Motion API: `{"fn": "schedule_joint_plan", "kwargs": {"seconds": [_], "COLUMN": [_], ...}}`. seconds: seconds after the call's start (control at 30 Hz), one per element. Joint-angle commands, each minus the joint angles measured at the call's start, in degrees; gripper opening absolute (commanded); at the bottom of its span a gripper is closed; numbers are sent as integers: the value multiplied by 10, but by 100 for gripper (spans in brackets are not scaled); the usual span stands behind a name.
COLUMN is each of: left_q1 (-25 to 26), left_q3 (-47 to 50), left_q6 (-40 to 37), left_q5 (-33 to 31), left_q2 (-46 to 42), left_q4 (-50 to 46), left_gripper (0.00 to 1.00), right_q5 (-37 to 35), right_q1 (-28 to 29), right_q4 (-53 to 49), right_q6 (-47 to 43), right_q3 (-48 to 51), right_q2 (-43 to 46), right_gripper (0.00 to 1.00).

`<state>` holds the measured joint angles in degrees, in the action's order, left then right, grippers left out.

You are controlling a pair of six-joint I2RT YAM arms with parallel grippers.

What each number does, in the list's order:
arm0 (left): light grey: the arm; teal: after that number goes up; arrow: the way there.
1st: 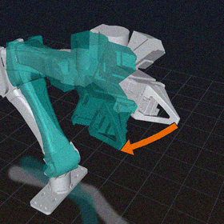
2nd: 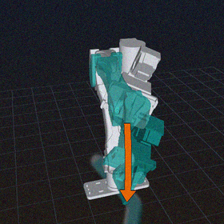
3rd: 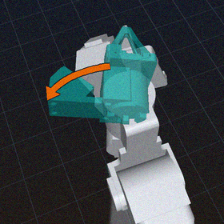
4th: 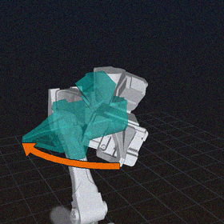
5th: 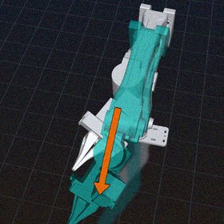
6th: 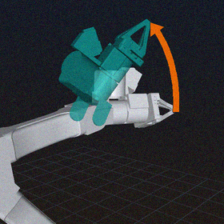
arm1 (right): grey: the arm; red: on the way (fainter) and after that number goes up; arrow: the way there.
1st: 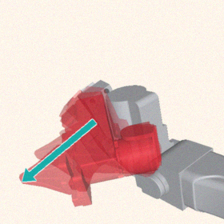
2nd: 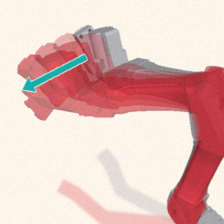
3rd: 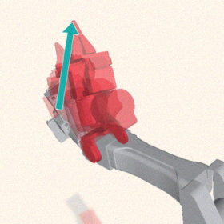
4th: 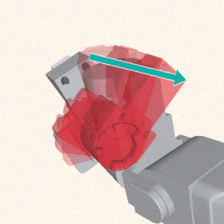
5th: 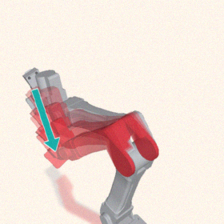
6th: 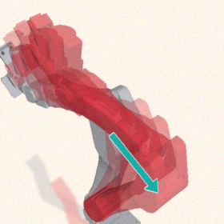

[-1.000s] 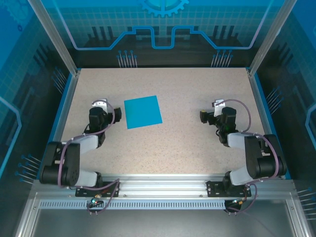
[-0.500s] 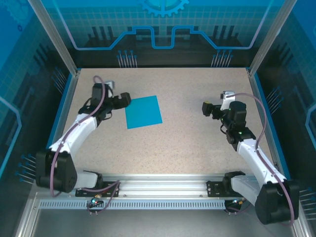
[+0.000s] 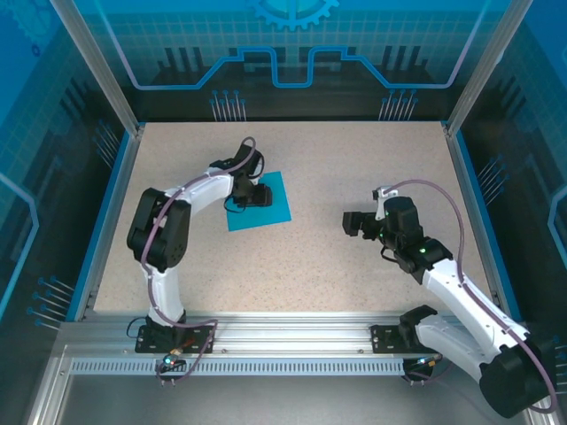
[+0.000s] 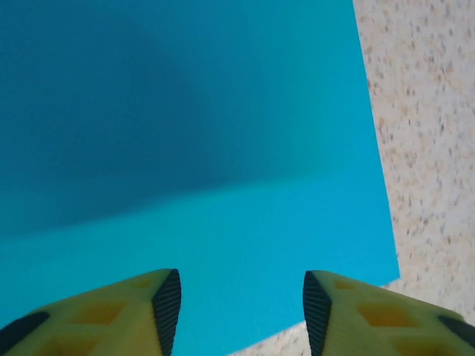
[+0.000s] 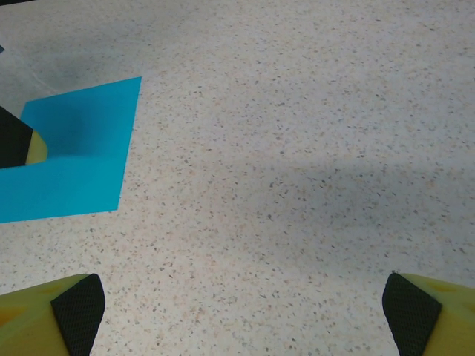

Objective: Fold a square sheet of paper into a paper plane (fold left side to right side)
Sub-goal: Move the square sheet of paper to the center of the table.

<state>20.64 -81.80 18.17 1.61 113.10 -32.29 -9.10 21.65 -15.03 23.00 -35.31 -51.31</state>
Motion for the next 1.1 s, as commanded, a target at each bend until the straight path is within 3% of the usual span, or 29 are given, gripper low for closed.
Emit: {"fn": "schedule_joint_plan", "kwargs": {"seconds": [0.0, 0.47, 1.07], "left_q1": [4, 38, 161], "left_q3": [-51, -92, 76], "left_q6": [1, -3, 70], "left_q5": [-33, -54, 5], "left_q2": [38, 117, 11], "left_q4": [-51, -80, -66], "left_gripper": [43, 38, 37], "right_q5": [-24, -38, -41], "right_q1": [9, 12, 12], "right_q4": [-24, -63, -64], "right_q6": [13, 18, 36], "right_q3": [-3, 4, 9], "right_q2": [18, 56, 49], "right_gripper": [100, 100, 100]}}
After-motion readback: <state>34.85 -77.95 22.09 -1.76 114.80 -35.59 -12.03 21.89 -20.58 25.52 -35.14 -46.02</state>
